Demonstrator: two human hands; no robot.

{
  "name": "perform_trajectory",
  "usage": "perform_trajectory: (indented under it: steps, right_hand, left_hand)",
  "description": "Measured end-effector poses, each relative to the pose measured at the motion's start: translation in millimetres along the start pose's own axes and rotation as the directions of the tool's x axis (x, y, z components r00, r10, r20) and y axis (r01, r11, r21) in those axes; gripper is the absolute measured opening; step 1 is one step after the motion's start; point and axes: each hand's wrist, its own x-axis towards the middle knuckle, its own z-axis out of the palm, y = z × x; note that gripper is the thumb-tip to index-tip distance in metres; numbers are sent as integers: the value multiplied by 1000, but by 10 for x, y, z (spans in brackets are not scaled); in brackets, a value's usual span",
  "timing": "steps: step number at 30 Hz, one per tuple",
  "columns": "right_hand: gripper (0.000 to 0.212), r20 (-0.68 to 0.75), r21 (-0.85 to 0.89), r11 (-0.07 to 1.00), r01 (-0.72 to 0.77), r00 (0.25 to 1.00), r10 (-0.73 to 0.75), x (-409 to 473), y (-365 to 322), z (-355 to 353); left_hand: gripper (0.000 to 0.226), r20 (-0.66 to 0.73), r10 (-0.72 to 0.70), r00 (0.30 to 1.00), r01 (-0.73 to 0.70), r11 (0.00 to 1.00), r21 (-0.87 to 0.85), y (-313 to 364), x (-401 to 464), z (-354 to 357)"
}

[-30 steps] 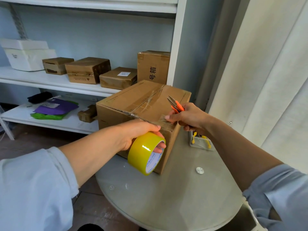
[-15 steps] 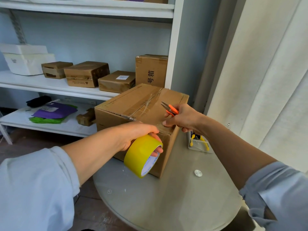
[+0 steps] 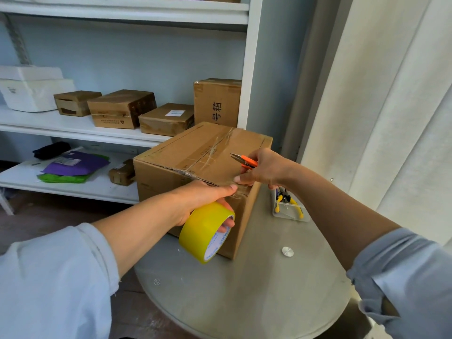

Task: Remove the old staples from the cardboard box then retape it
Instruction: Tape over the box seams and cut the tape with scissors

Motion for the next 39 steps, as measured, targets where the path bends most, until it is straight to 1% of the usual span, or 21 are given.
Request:
perform_trajectory:
  steps: [3, 5, 7, 9, 11, 13, 14, 16, 18, 19, 20, 21, 23, 25, 29, 32, 34, 36, 39]
  right_hand:
    - [25, -23, -28, 1000, 3, 1000, -4, 4, 36, 7]
    - [29, -19, 8, 1000, -23, 1000, 23, -10, 100, 17]
    - [32, 6, 140, 988, -63, 998, 63, -31, 200, 43]
    - [31, 27, 299, 948, -106, 994, 103, -48, 299, 89]
    - [23, 54, 412, 900, -140, 990, 129, -67, 357, 115]
    - [11, 87, 468, 869, -162, 987, 137, -92, 363, 117]
    - [9, 97, 472, 866, -164, 986, 134, -104, 355, 100]
    - [13, 98, 443, 880, -171, 985, 142, -108, 319, 97]
    - [28, 70, 372, 913, -167, 986, 151, -98, 242, 109]
    - [37, 48, 324, 932, -160, 987, 153, -85, 199, 122]
    - [42, 25, 274, 950, -150, 989, 149, -69, 160, 138]
    - [42, 4, 239, 960, -146, 989, 149, -56, 132, 159]
    - [38, 0, 247, 956, -159, 986, 164, -40, 113, 182]
    - [36, 11, 276, 947, -162, 986, 166, -48, 128, 192]
    - [36, 18, 320, 936, -146, 989, 148, -136, 180, 167]
    - [49, 100, 473, 862, -185, 983, 156, -283, 250, 37]
    - [54, 198, 506, 831, -231, 969, 149, -377, 311, -80]
    - [52, 331, 476, 830, -292, 933, 139, -485, 354, -139]
    - [48, 507, 402, 843, -356, 854, 119, -594, 410, -98]
  left_hand:
    - [52, -8, 24, 1000, -23, 998, 64, 31, -40, 3]
    - [52, -7, 33, 999, -32, 992, 126, 67, -72, 7]
    - [48, 0, 38, 999, -37, 982, 187, 109, -93, 20]
    - [42, 1, 37, 999, -37, 978, 204, 140, -104, 25]
    - [42, -7, 34, 999, -32, 979, 199, 144, -97, 31]
    - [46, -16, 32, 999, -28, 980, 199, 107, -83, 25]
    - [49, -20, 36, 999, -32, 981, 192, 85, -76, 20]
    - [50, -25, 29, 999, -24, 985, 169, 4, -71, -8]
    - [44, -22, 13, 1000, -10, 993, 121, -58, -95, -18]
    - [40, -18, 8, 1000, -6, 998, 70, -72, -104, -18]
    - [36, -13, 3, 1000, -3, 1000, 9, -79, -103, -15]
    - [33, -8, -5, 1000, 5, 999, -47, -75, -106, -8]
    - [28, -10, -22, 1000, 20, 994, -108, -50, -121, 9]
    - [25, -30, -16, 999, 12, 993, -121, -26, -138, 26]
    - [18, -106, 74, 992, -84, 991, -102, -42, -146, 43]
    - [17, -163, 136, 977, -145, 989, -42, -87, -123, 44]
    - [16, -188, 172, 967, -178, 984, -12, -94, -106, 24]
    - [16, -205, 203, 957, -206, 979, 10, -105, -89, 28]
    - [18, -200, 219, 955, -225, 974, -7, -139, -98, 44]
